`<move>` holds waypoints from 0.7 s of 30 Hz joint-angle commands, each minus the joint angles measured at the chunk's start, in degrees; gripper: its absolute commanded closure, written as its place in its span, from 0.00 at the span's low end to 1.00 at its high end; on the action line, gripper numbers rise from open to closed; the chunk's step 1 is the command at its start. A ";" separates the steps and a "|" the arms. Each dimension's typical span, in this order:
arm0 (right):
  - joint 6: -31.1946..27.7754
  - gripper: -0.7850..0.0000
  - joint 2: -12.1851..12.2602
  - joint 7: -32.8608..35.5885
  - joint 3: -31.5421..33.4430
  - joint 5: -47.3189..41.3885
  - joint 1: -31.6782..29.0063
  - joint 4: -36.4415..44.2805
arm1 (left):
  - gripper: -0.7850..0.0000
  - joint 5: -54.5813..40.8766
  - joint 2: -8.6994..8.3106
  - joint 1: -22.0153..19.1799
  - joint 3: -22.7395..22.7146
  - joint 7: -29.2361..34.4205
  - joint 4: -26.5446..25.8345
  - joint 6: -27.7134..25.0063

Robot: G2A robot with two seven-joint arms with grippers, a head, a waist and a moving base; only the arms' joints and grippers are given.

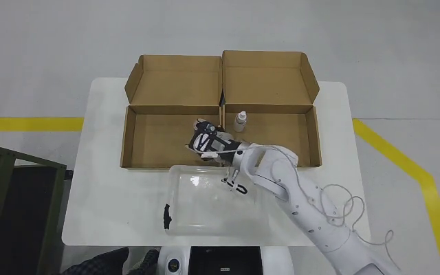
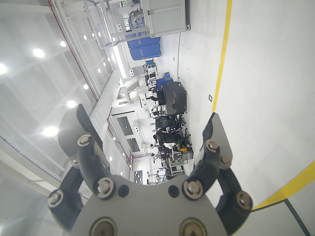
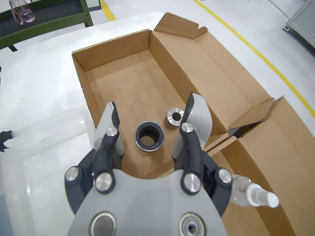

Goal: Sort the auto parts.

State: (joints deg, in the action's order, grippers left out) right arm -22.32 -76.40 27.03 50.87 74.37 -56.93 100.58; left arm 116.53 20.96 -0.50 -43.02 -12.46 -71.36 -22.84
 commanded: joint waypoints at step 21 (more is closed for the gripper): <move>-4.87 0.00 6.12 -25.37 27.67 8.53 -31.82 15.60 | 0.00 0.00 0.00 0.00 0.00 0.00 0.00 0.00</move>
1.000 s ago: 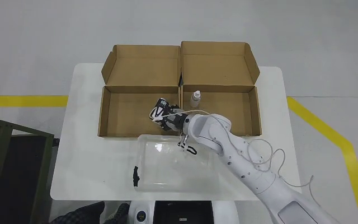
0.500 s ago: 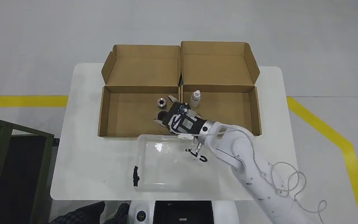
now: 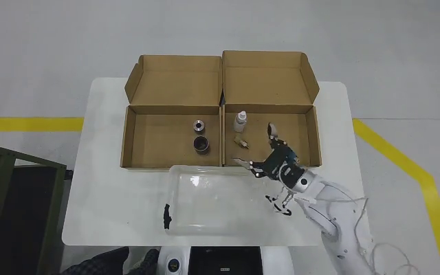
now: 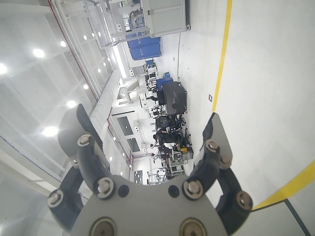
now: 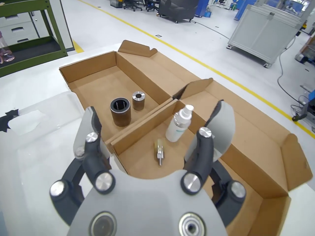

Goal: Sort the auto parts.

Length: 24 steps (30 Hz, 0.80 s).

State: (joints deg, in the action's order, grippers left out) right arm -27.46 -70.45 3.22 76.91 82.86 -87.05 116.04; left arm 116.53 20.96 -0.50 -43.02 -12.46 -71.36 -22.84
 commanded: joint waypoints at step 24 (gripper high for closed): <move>5.44 0.00 1.46 -18.25 16.25 -1.92 -18.88 0.24 | 0.00 0.00 0.00 0.00 0.00 0.00 0.00 0.00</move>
